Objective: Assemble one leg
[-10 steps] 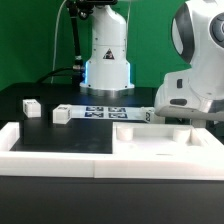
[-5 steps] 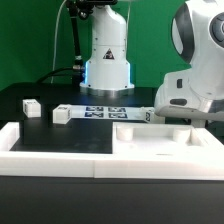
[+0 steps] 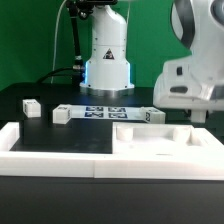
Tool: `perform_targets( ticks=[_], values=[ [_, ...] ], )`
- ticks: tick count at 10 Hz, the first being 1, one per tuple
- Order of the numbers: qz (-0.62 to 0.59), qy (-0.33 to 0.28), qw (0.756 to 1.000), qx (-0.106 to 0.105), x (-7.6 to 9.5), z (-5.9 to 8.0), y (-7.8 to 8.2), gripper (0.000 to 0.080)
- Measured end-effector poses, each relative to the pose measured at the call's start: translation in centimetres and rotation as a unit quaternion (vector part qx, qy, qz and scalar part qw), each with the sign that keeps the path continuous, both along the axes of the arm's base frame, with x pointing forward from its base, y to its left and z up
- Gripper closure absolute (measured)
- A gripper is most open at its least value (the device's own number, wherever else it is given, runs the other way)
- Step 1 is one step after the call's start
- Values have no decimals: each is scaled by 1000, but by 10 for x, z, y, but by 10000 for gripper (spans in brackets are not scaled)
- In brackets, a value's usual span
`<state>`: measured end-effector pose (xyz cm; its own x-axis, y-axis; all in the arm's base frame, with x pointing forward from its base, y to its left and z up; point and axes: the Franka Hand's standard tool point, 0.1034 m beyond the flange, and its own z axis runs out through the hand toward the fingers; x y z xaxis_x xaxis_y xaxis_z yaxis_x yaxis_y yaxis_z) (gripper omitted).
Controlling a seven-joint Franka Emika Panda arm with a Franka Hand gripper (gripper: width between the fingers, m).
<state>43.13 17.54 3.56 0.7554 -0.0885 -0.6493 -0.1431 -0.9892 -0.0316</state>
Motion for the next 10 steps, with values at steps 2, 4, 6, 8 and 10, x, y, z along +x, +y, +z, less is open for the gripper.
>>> perform_targets(
  ticks=[2,4,6,8,10],
  values=[
    [3,-14,1000,4,11,28,-3,509],
    [2,-25,1000,6,18,38,-3,509],
    [1,-34,999,6,20,35,-3,509],
    [30,-97,995,9,31,41,-16,508],
    [34,-167,985,8,42,71,-22,508]
  ],
)
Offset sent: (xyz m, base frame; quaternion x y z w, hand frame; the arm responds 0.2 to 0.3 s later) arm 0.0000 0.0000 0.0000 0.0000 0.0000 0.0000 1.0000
